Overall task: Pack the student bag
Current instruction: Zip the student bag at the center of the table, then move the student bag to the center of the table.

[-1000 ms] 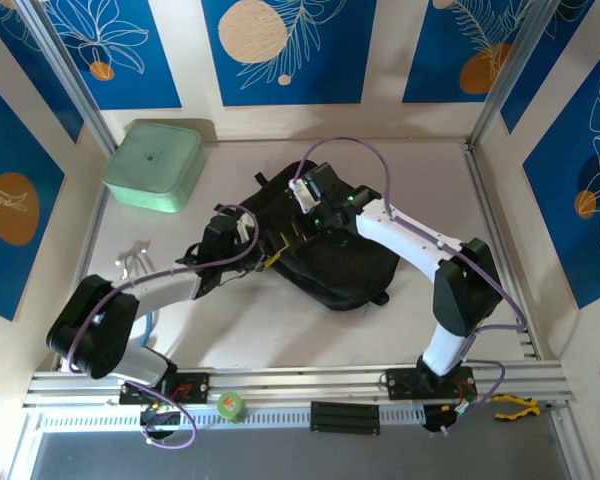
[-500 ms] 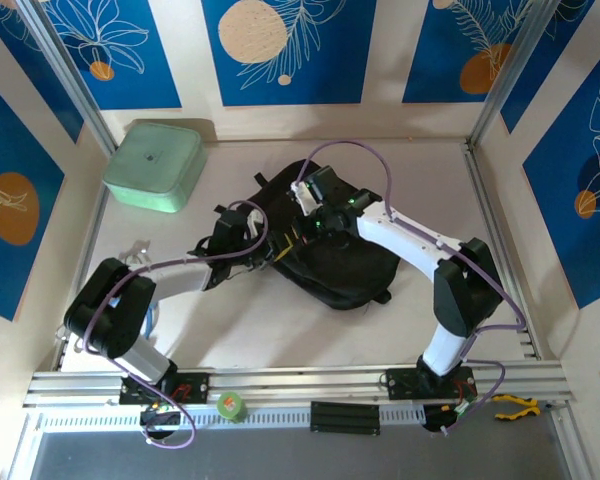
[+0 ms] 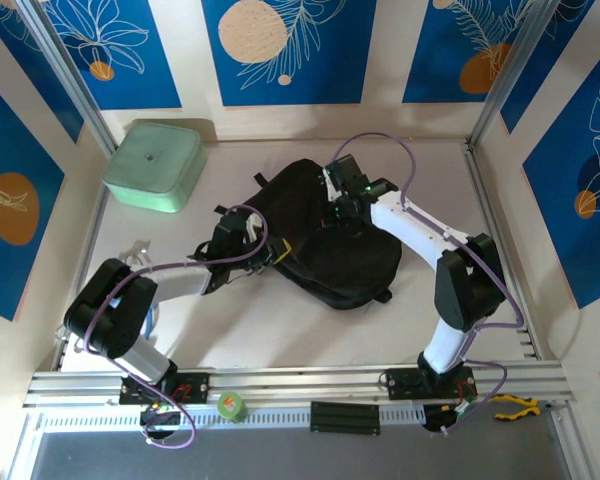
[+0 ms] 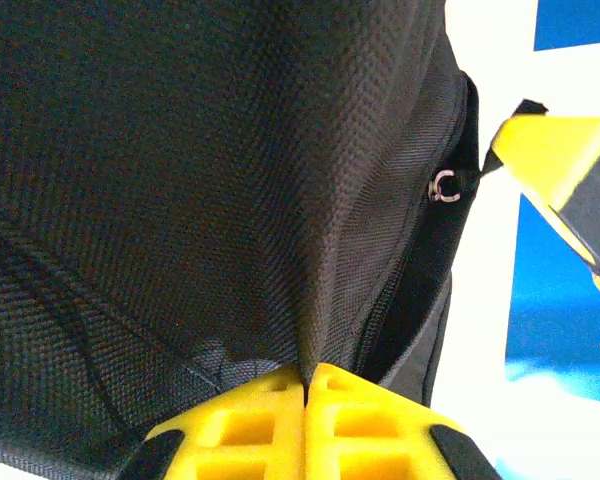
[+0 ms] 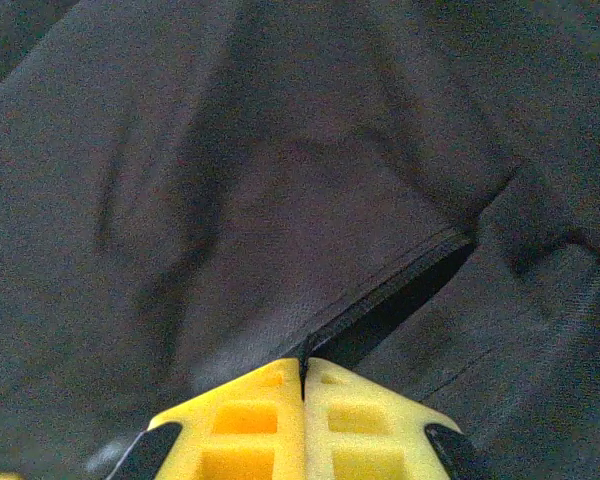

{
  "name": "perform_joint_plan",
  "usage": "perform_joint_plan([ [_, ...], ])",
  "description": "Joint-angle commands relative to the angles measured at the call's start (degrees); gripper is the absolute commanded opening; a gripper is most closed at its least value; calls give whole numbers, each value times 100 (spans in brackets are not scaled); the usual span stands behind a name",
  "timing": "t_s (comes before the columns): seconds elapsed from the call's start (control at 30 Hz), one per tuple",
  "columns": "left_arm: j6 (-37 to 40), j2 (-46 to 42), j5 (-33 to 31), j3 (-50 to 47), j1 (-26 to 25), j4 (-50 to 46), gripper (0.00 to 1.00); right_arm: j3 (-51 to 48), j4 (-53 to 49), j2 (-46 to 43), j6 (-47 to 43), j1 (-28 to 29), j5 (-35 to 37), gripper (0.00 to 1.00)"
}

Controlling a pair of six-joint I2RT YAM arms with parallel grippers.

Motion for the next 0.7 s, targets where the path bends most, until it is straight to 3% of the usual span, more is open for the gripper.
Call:
perform_joint_plan([
  [0.0,256,-14,100,-84,-54,-197,0,387,-233,221,422,-191,557,0],
  [0.33,705,-146,134,91,-44,-828,0,1236,-807,931,999,-769,1322,0],
  [0.67,1274,162,71,765,82,-1445,0,1300,-745,1010,1089,-1049,957,0],
])
